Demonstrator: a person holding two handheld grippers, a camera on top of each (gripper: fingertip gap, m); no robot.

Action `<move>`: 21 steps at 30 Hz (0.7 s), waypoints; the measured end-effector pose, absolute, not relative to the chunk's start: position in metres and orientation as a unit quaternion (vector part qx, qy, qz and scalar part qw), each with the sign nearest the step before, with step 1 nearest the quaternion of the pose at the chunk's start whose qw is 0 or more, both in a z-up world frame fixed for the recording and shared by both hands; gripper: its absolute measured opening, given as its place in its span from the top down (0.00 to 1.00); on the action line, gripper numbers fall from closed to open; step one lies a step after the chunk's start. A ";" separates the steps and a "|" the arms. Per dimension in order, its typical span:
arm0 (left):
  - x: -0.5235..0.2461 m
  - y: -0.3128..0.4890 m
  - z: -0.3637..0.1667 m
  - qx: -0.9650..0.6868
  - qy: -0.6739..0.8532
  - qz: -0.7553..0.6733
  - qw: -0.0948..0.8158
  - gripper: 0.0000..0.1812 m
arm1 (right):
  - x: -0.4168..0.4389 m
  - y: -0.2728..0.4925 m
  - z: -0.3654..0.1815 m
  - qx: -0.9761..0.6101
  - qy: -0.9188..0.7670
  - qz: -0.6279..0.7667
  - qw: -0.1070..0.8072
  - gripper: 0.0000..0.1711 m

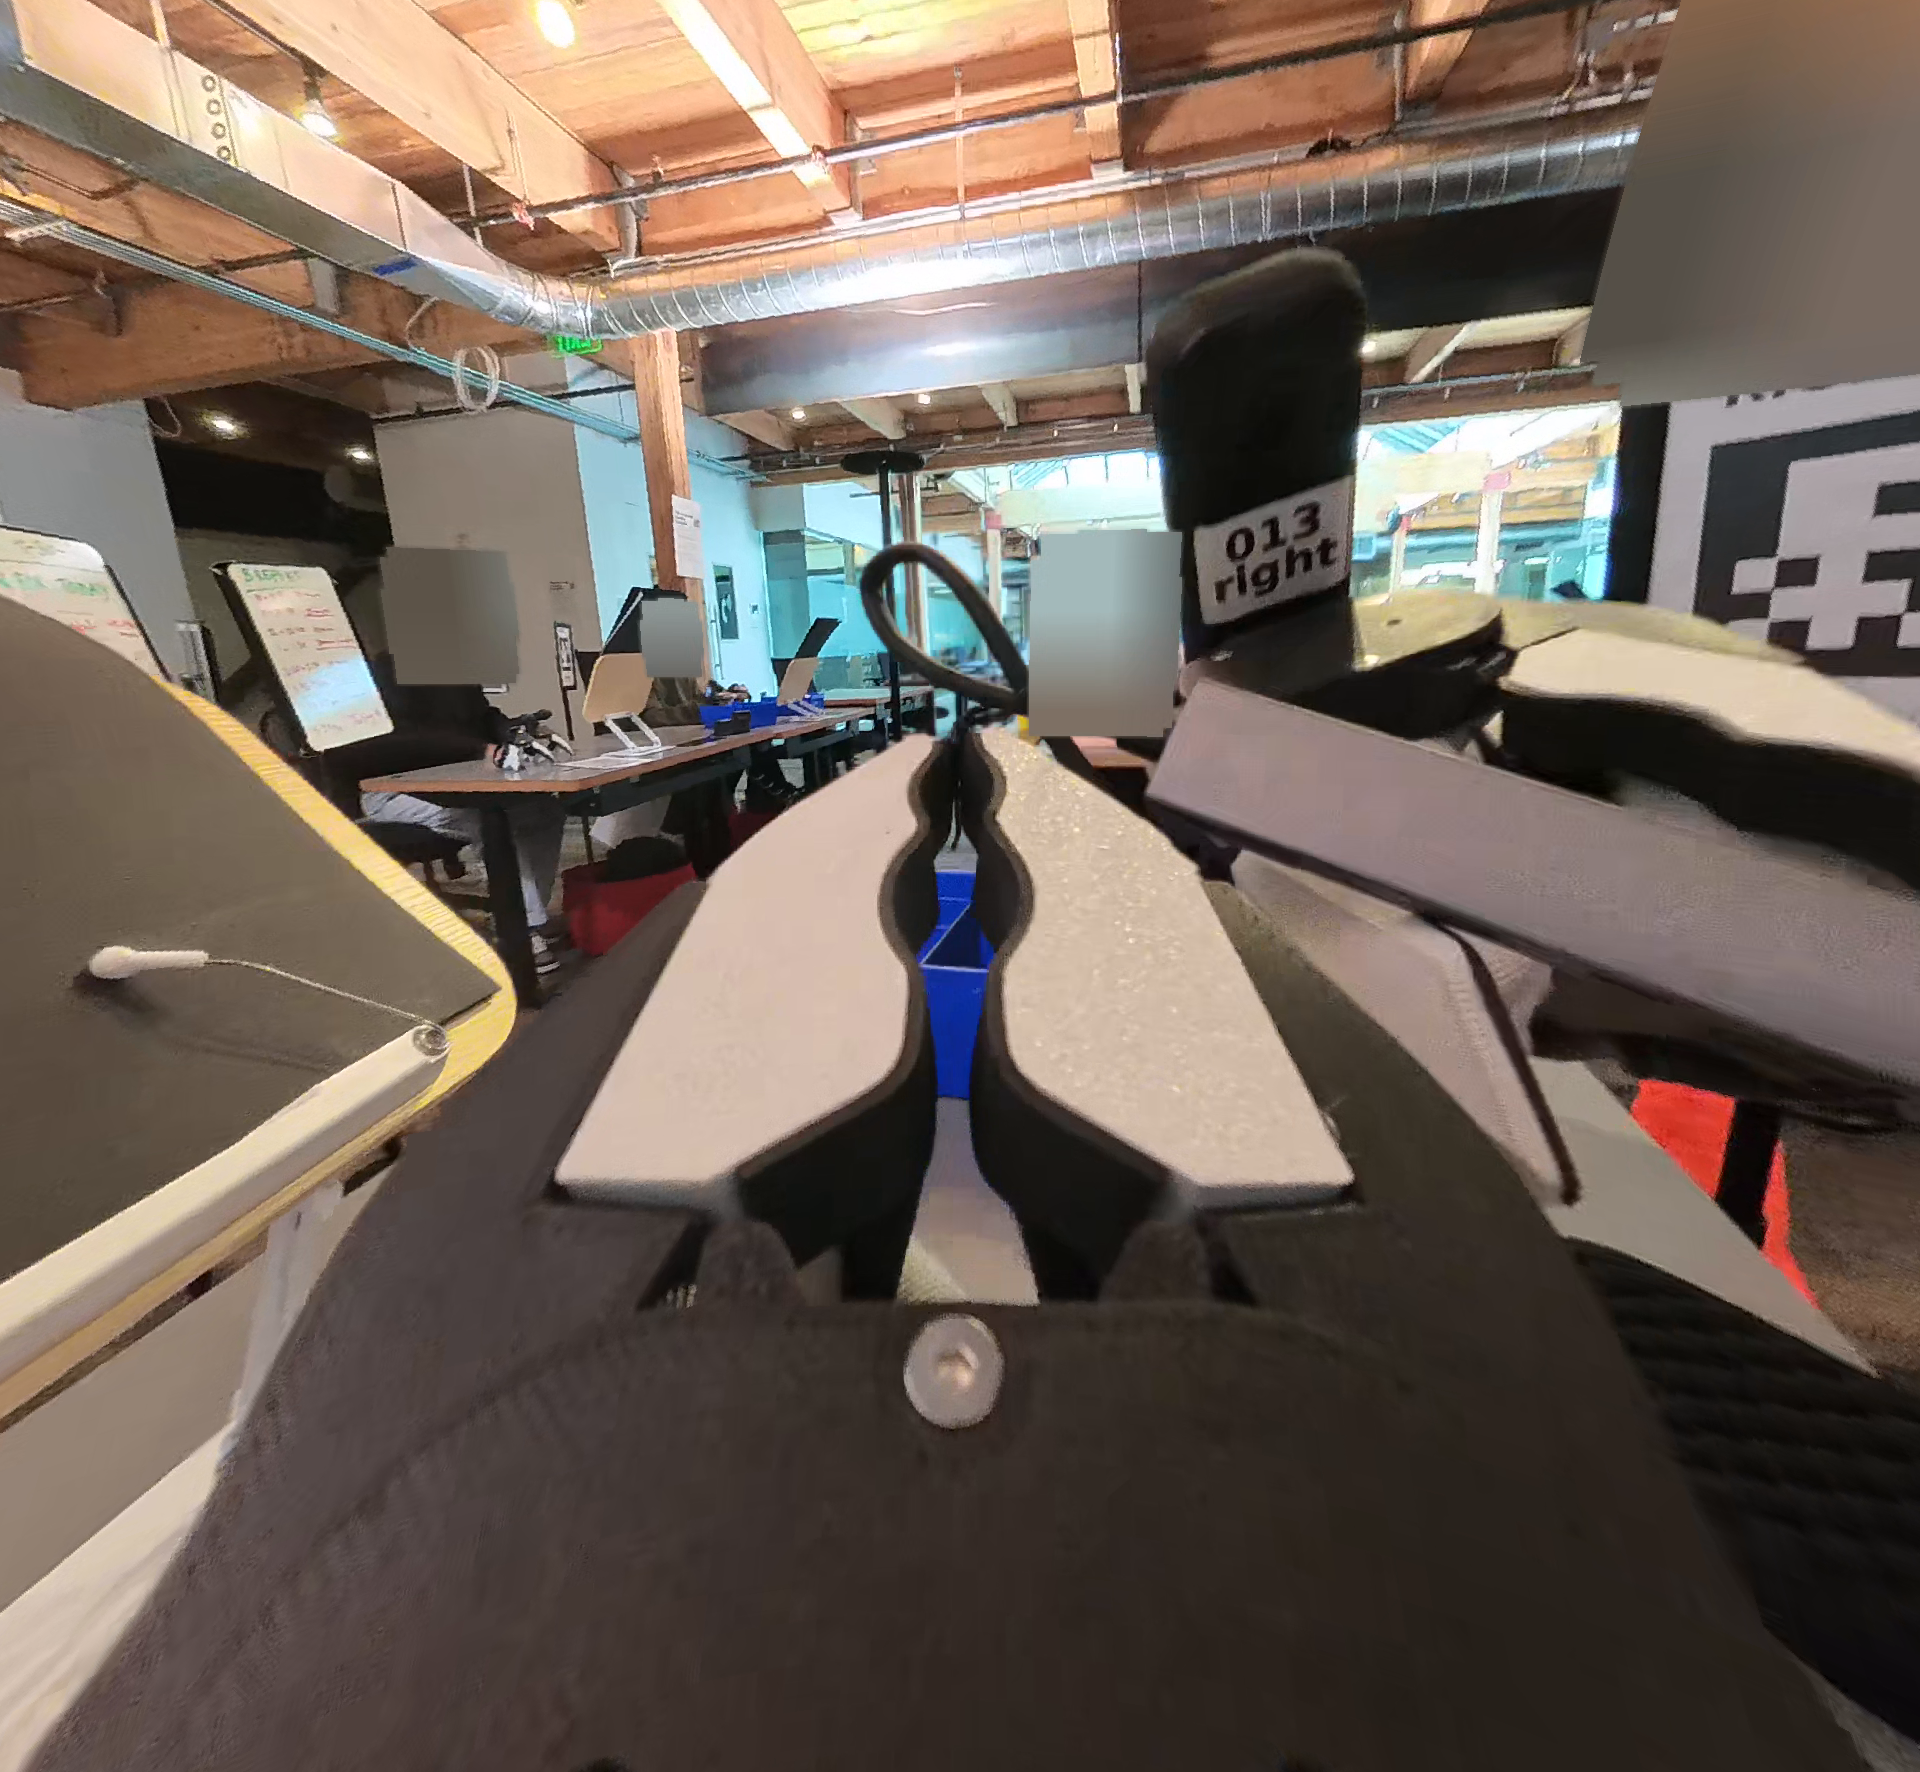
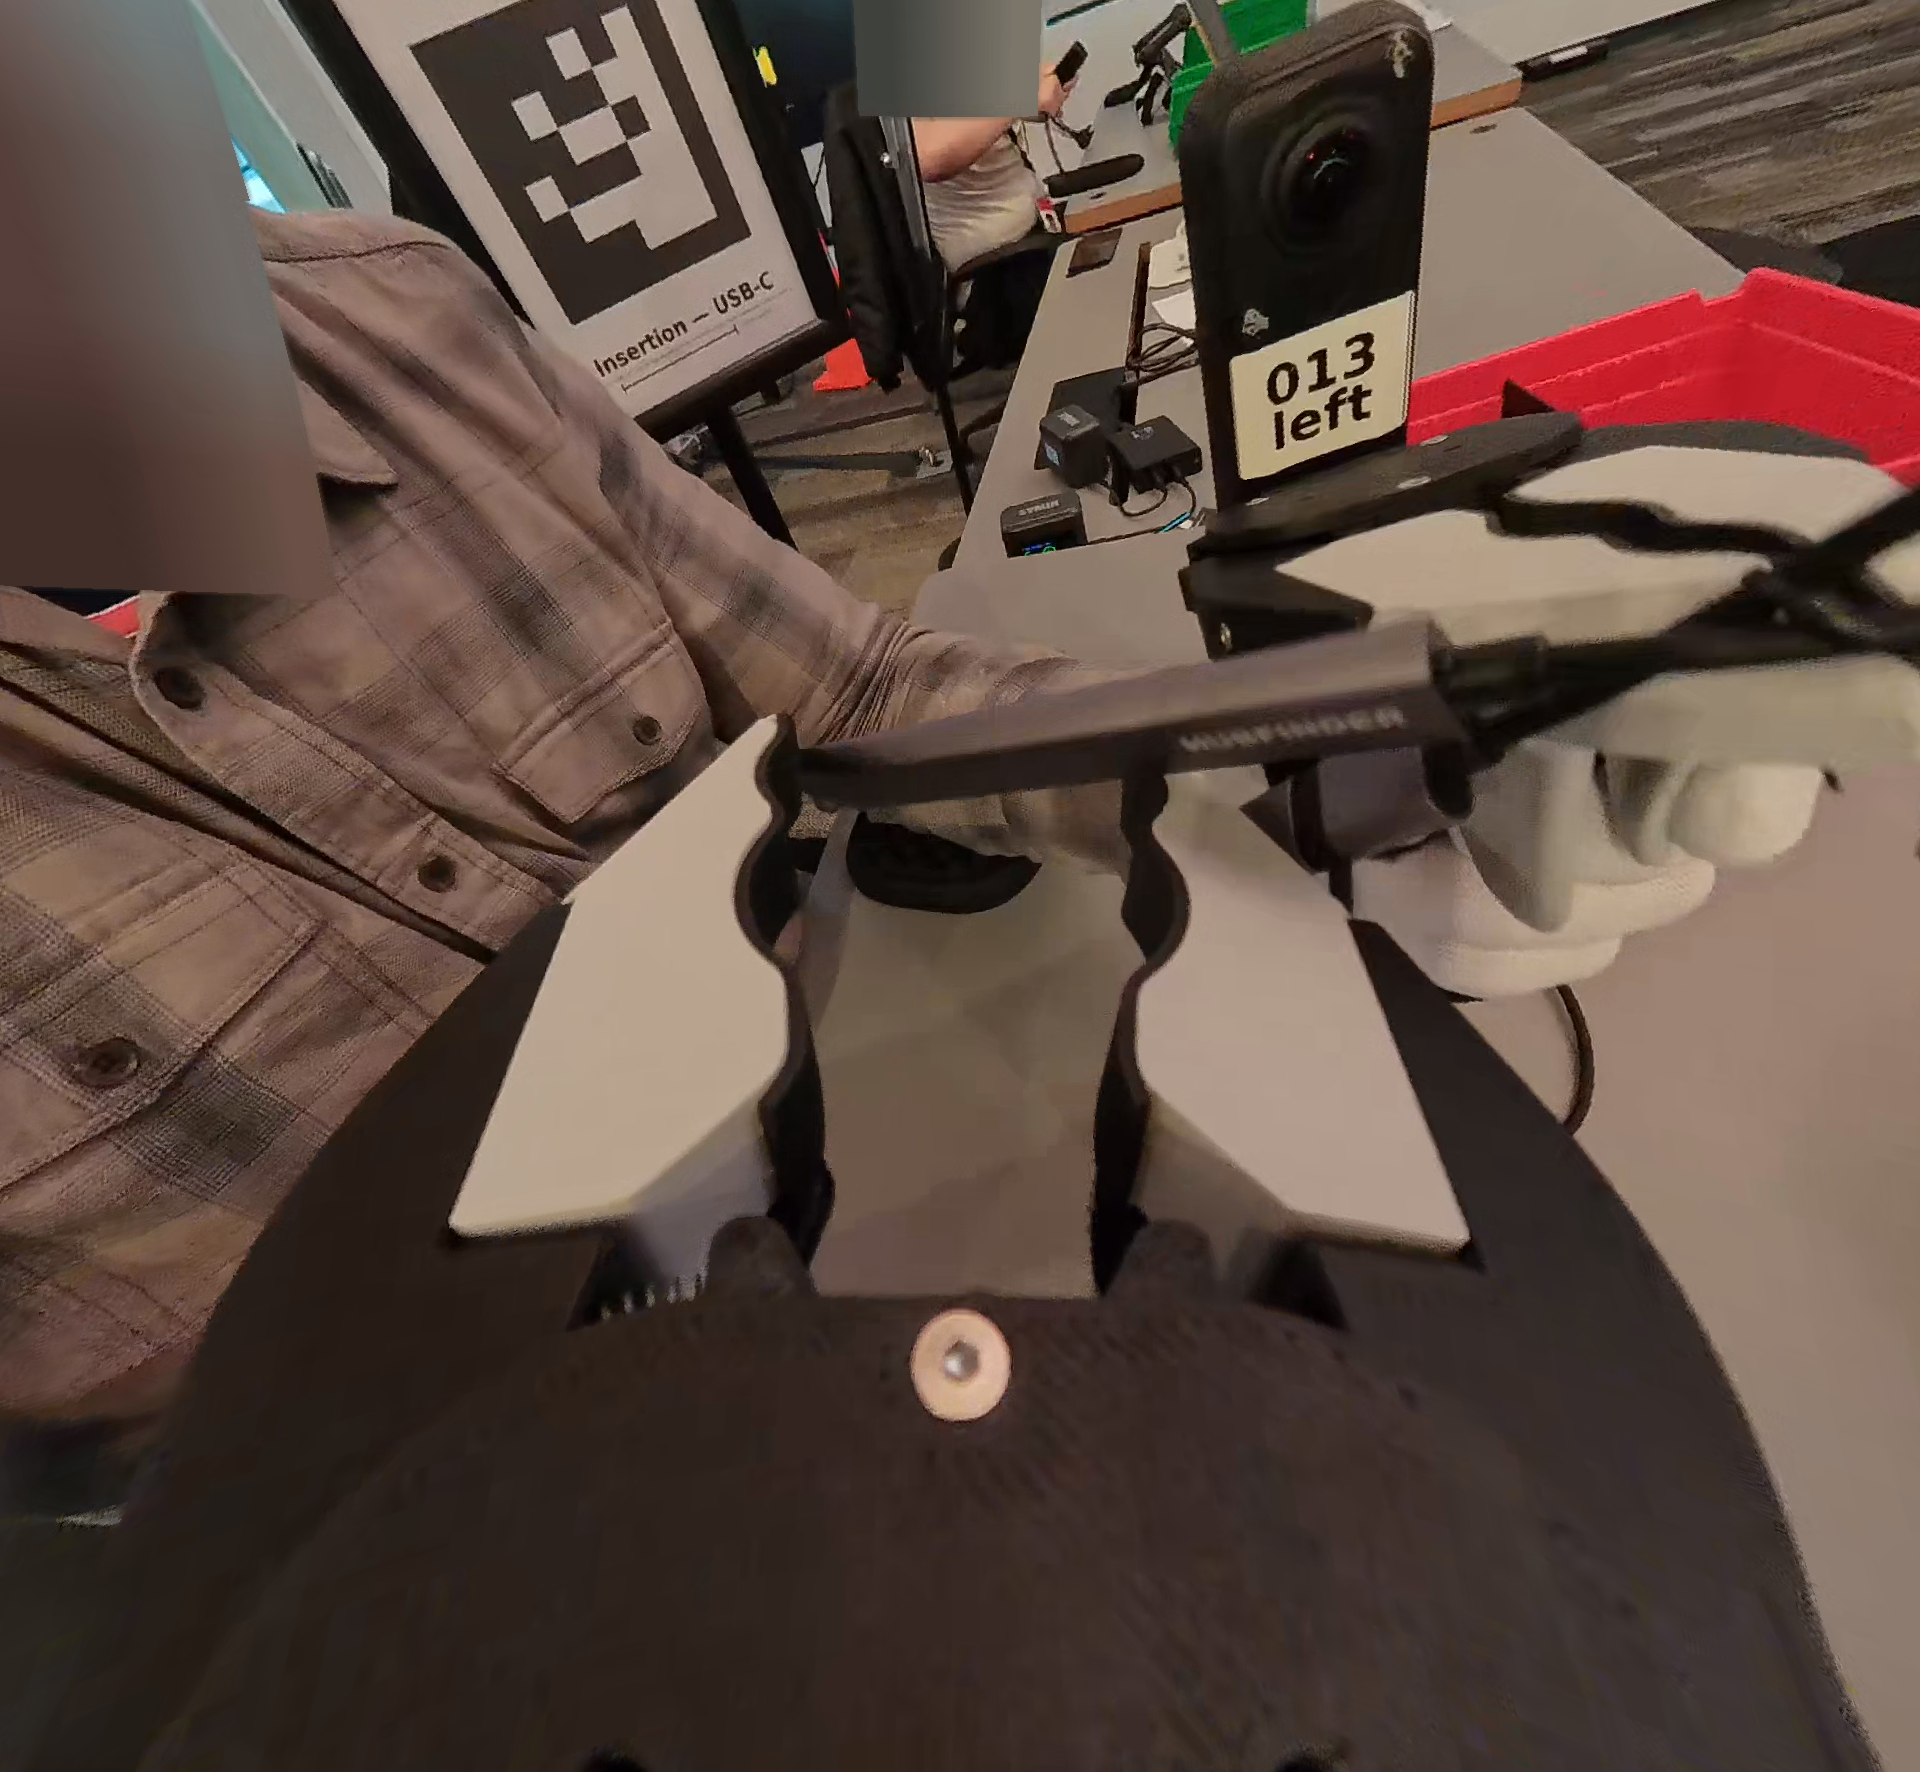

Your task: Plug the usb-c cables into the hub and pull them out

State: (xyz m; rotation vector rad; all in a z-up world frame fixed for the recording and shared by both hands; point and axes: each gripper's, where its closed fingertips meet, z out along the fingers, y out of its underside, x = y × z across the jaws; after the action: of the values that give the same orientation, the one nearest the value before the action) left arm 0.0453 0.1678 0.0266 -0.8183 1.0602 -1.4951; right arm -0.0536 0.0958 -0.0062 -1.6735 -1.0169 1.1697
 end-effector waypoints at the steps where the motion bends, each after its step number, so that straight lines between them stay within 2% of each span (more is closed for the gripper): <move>1: 0.046 0.167 0.026 -0.345 0.453 -0.619 0.540 0.99 | -0.056 0.094 -0.007 -0.668 -0.411 0.465 0.411 0.64; 9: 0.056 0.166 0.011 -0.354 0.484 -0.578 0.553 0.99 | -0.067 0.092 0.002 -0.673 -0.447 0.422 0.412 0.64; 14: 0.062 0.154 0.003 -0.349 0.521 -0.551 0.551 0.99 | -0.065 0.102 0.006 -0.694 -0.463 0.358 0.419 0.60; 15: 0.064 0.152 0.000 -0.348 0.529 -0.545 0.549 0.96 | -0.063 0.106 0.007 -0.698 -0.462 0.345 0.425 0.58; 16: 0.064 0.151 -0.001 -0.347 0.529 -0.549 0.546 0.98 | -0.061 0.108 0.007 -0.703 -0.462 0.334 0.425 0.56; 21: 0.068 0.147 -0.007 -0.358 0.529 -0.575 0.512 0.99 | -0.050 0.105 -0.018 -0.735 -0.492 0.261 0.387 0.60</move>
State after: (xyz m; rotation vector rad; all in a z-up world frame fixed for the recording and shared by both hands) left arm 0.0684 0.1468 -0.0068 -0.8609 1.2725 -1.3824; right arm -0.0500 0.1054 -0.0181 -1.8708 -1.2537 0.6637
